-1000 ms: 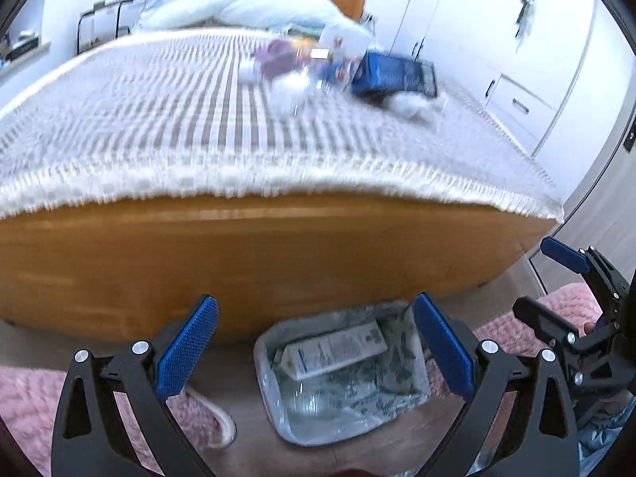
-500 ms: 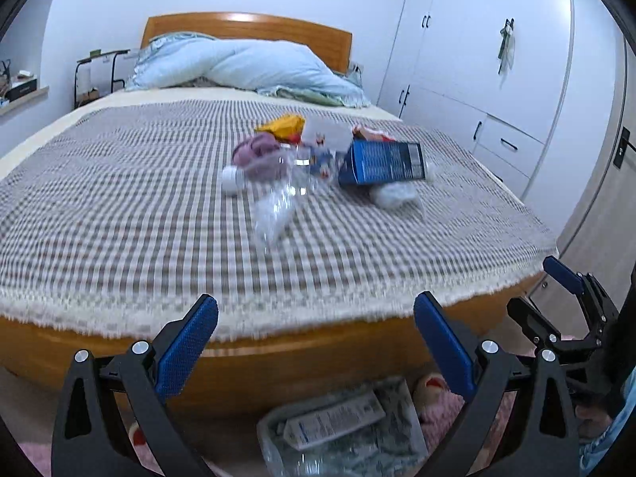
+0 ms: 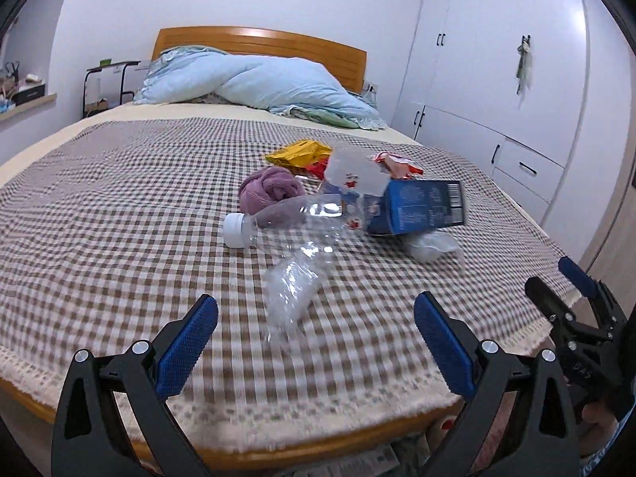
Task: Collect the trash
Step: 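Raise both tools from the bag toward the trash on the bed, then close the left tool on the crumpled clear plastic bag on the bedspread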
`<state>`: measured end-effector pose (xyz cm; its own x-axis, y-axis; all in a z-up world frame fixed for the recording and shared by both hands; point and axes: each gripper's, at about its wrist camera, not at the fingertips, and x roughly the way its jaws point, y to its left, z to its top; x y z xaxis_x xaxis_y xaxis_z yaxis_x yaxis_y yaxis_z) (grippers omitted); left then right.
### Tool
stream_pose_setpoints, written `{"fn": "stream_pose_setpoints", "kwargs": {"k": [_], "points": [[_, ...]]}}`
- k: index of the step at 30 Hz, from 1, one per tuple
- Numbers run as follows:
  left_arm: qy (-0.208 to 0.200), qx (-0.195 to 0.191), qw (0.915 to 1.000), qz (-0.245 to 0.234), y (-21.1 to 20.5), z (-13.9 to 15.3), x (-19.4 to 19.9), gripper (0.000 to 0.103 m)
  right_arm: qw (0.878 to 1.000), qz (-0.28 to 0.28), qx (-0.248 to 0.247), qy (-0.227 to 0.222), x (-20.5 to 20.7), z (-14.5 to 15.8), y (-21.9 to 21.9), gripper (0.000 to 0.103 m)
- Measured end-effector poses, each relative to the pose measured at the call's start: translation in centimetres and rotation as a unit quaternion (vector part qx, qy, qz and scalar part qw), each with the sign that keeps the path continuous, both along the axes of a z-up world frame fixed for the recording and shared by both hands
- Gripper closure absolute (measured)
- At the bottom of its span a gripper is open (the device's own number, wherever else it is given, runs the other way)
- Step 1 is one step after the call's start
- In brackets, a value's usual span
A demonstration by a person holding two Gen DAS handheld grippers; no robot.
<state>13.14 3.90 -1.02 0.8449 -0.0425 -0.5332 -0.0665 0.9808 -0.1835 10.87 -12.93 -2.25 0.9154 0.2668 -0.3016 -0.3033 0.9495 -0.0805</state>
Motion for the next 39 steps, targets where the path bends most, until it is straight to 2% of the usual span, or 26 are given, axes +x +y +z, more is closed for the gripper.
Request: {"fn": "stream_pose_setpoints", "kwargs": {"k": [4,8,13,15,17,18,20,21,28,39], "points": [[0.020,0.014,0.9997,-0.007,0.8,-1.3,1.9,0.007,1.000,0.011,-0.018,-0.013,1.3,0.2,1.1,0.012],[0.024,0.015,0.9995,-0.014,1.6,-0.9,3.1,0.018,1.000,0.012,-0.024,-0.014,2.5,0.2,1.8,0.012],[0.037,0.028,0.9985,-0.030,1.5,-1.1,4.3,0.022,1.000,0.019,-0.017,0.003,2.9,-0.2,2.4,0.012],[0.047,0.024,0.9981,-0.033,1.6,-1.6,4.8,0.031,0.999,0.023,-0.024,0.005,2.9,-0.5,2.8,0.012],[0.052,0.016,0.9979,-0.034,1.8,-2.0,5.2,0.044,0.999,0.027,-0.028,0.010,2.9,-0.7,3.1,0.012],[0.057,0.006,0.9976,-0.039,1.9,-2.2,5.4,0.046,0.999,0.028,-0.029,0.011,2.9,-0.8,3.3,0.012],[0.060,-0.012,0.9970,-0.047,2.1,-2.4,5.6,0.063,0.999,0.030,-0.033,0.013,2.9,-0.9,3.5,0.012],[0.061,-0.016,0.9968,-0.050,2.2,-2.4,5.7,0.065,0.999,0.030,-0.034,0.014,2.9,-1.0,3.6,0.012],[0.066,-0.030,0.9958,-0.056,2.4,-2.8,5.4,0.070,0.999,0.029,-0.037,0.018,2.9,-1.1,3.8,0.012],[-0.002,-0.036,0.9980,-0.051,2.2,0.8,4.4,0.071,0.998,0.025,-0.052,0.016,2.9,-1.3,4.1,0.012]]}}
